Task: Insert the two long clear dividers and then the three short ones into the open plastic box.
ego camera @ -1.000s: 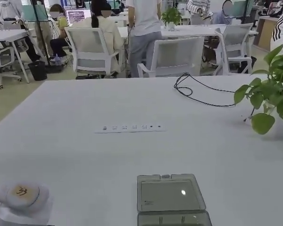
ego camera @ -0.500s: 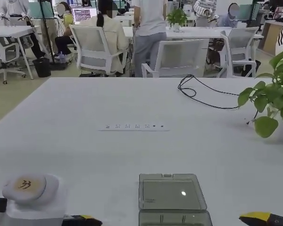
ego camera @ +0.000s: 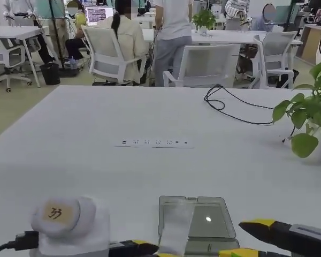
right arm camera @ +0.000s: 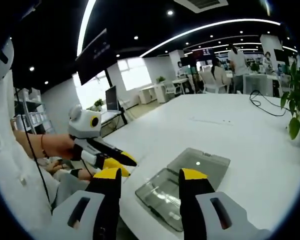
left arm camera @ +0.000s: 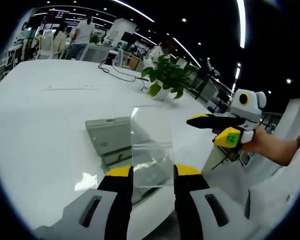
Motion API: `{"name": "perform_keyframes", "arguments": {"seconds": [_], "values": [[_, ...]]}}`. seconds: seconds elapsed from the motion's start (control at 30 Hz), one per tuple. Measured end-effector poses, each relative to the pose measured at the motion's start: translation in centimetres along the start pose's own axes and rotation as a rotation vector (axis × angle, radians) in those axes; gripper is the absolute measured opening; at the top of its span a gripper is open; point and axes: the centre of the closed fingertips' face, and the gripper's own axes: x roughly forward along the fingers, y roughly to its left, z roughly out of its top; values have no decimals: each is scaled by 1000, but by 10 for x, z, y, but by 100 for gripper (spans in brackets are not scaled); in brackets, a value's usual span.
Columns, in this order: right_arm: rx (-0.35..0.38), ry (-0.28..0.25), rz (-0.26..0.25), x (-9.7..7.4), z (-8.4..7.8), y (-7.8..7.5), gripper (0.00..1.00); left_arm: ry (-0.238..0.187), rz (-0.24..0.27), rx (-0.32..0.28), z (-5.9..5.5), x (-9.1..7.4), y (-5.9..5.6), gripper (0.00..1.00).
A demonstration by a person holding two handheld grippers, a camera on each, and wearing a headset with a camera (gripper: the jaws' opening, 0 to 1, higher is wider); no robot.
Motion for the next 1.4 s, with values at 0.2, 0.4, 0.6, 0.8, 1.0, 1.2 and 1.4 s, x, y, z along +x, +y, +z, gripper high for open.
{"name": "perform_keyframes", "arguments": {"seconds": [0.2,0.4,0.6,0.8,1.0,1.2,1.4], "values": [[68,-1,-32,7,-3,-1,34,-24,-17,8,5,7,-13,30],[128,13,-43,12,-8,2,26,-37,-37,34,7,13,-25,30],[166,18,-56,16,-11,1,18,-27,-44,79,5,16,-30,30],[192,29,-64,18,-15,2,15,-20,-36,106,5,16,-29,30],[223,33,-69,19,-18,5,8,-15,-33,104,3,16,-28,30],[256,20,-82,19,-14,5,7,-23,-43,118,3,17,-30,27],[261,30,-83,19,-14,3,7,-23,-60,120,3,18,-34,31]]}}
